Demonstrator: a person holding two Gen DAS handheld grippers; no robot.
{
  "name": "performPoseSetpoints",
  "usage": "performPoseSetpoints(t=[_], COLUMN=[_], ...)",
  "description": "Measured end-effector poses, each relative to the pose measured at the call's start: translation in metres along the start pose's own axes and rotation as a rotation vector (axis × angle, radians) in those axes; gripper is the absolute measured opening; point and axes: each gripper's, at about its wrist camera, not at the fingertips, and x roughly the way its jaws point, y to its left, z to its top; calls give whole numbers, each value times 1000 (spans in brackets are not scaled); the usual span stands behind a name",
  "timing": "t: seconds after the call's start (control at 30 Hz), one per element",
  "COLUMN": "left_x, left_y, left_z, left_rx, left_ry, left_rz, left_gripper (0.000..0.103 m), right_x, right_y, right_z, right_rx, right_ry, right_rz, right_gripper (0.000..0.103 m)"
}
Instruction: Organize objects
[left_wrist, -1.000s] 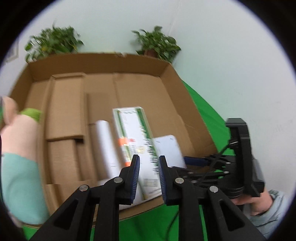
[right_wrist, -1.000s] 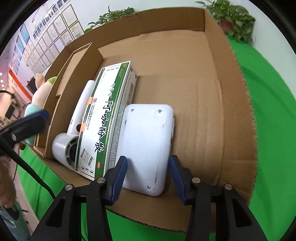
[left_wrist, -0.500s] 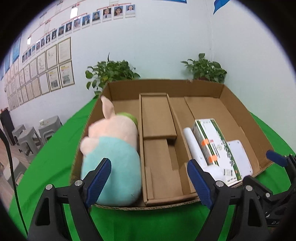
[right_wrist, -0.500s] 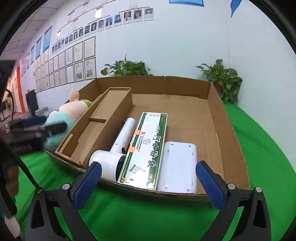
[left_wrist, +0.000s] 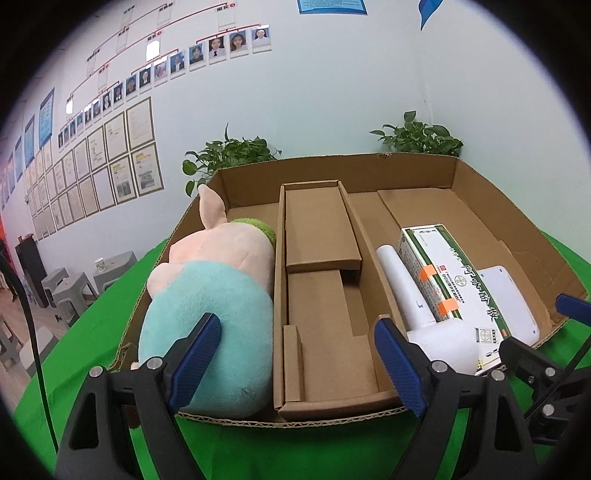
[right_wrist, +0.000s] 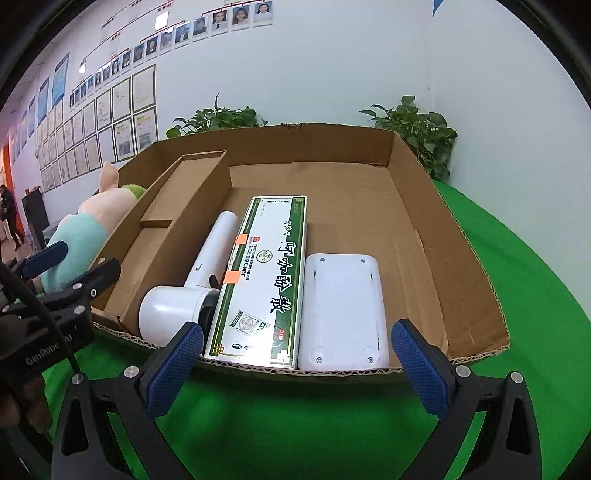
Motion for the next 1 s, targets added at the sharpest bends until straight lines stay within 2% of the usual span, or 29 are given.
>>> performPoseSetpoints(t=[0.13, 1.0], left_x=[0, -5], left_y=[-2, -2], left_z=[1, 1], left_rx=[4, 0], left_ry=[0, -3], left_rz=[-6, -12], left_gripper=[89, 90], right_x=[-2, -6], right_y=[1, 5], right_z=[1, 0], right_rx=[0, 5], right_ry=[5, 5], right_rz=[-2, -6], right_gripper=[103, 103])
